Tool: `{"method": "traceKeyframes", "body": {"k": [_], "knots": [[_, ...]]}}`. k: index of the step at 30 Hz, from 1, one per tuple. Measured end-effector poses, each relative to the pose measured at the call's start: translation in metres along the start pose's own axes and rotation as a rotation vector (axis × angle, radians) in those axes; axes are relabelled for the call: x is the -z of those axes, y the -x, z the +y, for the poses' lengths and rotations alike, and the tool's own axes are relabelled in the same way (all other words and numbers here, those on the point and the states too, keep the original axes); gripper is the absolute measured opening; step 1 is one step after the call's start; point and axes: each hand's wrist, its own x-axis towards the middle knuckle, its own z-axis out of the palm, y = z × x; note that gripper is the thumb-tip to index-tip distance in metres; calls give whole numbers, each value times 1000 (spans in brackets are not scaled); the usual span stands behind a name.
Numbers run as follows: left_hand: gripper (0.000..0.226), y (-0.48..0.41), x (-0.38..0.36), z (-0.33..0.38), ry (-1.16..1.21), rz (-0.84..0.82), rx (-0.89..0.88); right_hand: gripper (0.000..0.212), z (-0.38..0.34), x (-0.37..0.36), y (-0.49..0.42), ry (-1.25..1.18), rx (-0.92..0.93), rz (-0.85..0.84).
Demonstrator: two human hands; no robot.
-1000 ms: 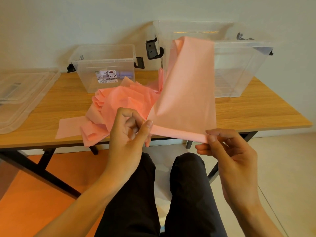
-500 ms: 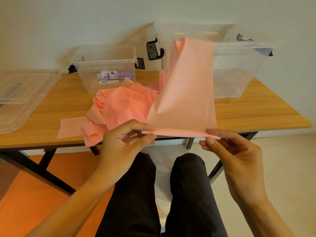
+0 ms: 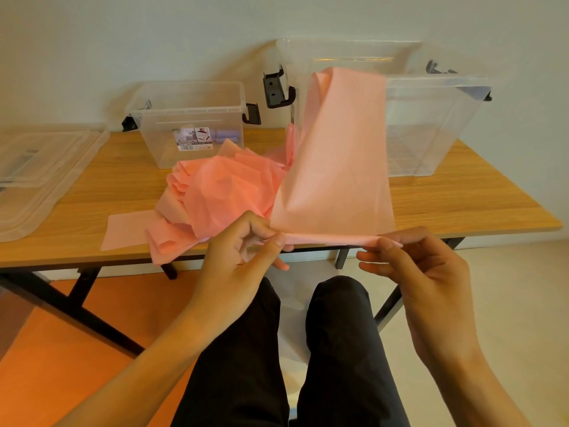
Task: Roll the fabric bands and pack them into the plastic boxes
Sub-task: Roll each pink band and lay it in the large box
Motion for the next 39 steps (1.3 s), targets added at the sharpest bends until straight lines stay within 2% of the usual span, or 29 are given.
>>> {"method": "traceKeyframes", "body": {"k": [5, 11, 14, 19, 25, 31, 36, 39], "knots": [[13, -3, -3, 2, 48, 69, -15, 8, 0, 0, -5, -25, 14, 29], [10, -8, -5, 6, 46, 75, -71, 10, -1, -5, -7, -56, 84, 13], [6, -8, -2, 7, -19, 63, -110, 19, -2, -4, -4, -39, 64, 9], [15, -7, 1, 8, -32, 74, -65, 29, -2, -1, -3, -28, 66, -18], [14, -5, 5, 5, -32, 83, -76, 18, -2, 1, -4, 49, 99, 1], [16, -8, 10, 4, -63, -4, -176, 16, -3, -3, -3, 45, 100, -9], [23, -8, 10, 7, 25, -41, -120, 15, -5, -3, -4, 43, 91, 1], [14, -10, 8, 6, -67, -27, -151, 8, -5, -3, -6, 22, 102, 19]]}}
